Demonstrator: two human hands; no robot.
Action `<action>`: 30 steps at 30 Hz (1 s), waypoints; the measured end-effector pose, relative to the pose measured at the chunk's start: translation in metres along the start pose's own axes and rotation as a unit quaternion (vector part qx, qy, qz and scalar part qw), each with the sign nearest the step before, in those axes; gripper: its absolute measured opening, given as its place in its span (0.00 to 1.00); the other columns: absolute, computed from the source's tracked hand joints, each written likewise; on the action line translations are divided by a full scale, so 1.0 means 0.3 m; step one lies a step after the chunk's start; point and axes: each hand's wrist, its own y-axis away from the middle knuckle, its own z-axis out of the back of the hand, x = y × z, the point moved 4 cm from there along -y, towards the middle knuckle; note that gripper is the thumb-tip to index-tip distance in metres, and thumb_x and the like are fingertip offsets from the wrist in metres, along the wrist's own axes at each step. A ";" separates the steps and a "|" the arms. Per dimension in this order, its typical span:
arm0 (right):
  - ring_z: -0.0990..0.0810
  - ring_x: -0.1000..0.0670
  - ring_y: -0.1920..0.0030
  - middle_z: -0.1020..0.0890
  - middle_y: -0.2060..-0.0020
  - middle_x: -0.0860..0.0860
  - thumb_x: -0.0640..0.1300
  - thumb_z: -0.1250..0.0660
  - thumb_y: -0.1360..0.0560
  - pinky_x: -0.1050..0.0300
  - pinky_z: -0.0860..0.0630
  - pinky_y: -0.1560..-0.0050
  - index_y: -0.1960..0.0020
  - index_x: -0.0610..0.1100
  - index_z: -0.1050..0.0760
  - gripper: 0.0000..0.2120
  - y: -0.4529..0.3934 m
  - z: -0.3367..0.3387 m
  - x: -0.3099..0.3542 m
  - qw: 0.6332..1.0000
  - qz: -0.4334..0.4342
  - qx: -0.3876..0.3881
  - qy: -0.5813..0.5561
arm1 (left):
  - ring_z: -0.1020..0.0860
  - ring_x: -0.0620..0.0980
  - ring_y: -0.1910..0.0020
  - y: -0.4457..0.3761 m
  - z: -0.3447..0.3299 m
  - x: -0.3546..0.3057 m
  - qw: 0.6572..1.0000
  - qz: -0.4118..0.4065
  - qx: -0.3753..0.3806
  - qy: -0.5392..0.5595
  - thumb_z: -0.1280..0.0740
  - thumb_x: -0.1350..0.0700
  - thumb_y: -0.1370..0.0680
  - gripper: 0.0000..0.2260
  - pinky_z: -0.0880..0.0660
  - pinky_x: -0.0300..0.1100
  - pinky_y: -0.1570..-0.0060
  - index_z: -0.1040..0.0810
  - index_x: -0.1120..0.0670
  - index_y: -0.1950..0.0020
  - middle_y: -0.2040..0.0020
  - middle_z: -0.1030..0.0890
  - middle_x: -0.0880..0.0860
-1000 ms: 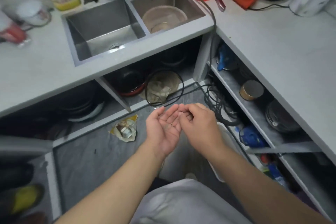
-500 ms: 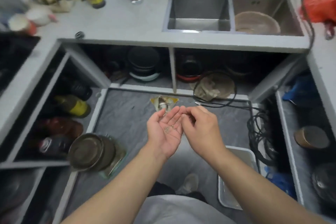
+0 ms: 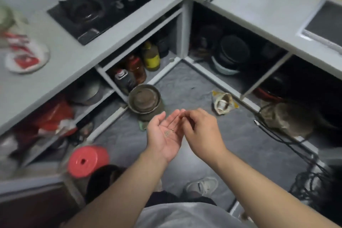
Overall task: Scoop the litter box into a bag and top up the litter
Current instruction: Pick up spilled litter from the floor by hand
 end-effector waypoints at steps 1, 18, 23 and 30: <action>0.24 0.49 0.62 0.21 0.65 0.47 0.36 0.33 0.25 0.56 0.29 0.57 0.57 0.40 0.19 0.05 -0.005 -0.043 0.045 1.000 0.011 0.009 0.003 | 0.13 0.56 0.54 0.018 0.043 -0.045 1.000 -0.009 -0.003 0.011 0.38 0.53 0.19 0.15 0.17 0.43 0.54 0.18 0.63 0.47 0.47 0.14 0.63; 0.18 0.46 0.57 0.16 0.58 0.44 0.34 0.33 0.25 0.56 0.25 0.52 0.51 0.40 0.16 0.08 0.009 -0.650 0.593 0.946 0.213 0.242 -0.035 | 0.14 0.55 0.58 0.265 0.612 -0.501 0.947 -0.181 -0.078 0.253 0.38 0.53 0.19 0.19 0.18 0.44 0.57 0.13 0.64 0.53 0.52 0.14 0.62; 0.19 0.46 0.59 0.15 0.61 0.44 0.29 0.33 0.28 0.56 0.25 0.53 0.57 0.38 0.17 0.08 0.048 -0.792 0.644 0.906 0.277 0.310 -0.080 | 0.13 0.54 0.59 0.299 0.742 -0.499 0.904 -0.235 -0.144 0.326 0.39 0.53 0.18 0.17 0.18 0.43 0.57 0.18 0.65 0.45 0.52 0.13 0.61; 0.18 0.46 0.60 0.15 0.60 0.44 0.31 0.31 0.27 0.62 0.26 0.52 0.54 0.38 0.16 0.06 0.181 -1.004 0.691 0.861 0.323 0.382 -0.092 | 0.13 0.55 0.55 0.357 0.954 -0.486 0.849 -0.282 -0.193 0.403 0.41 0.52 0.18 0.18 0.22 0.46 0.47 0.19 0.66 0.44 0.49 0.13 0.63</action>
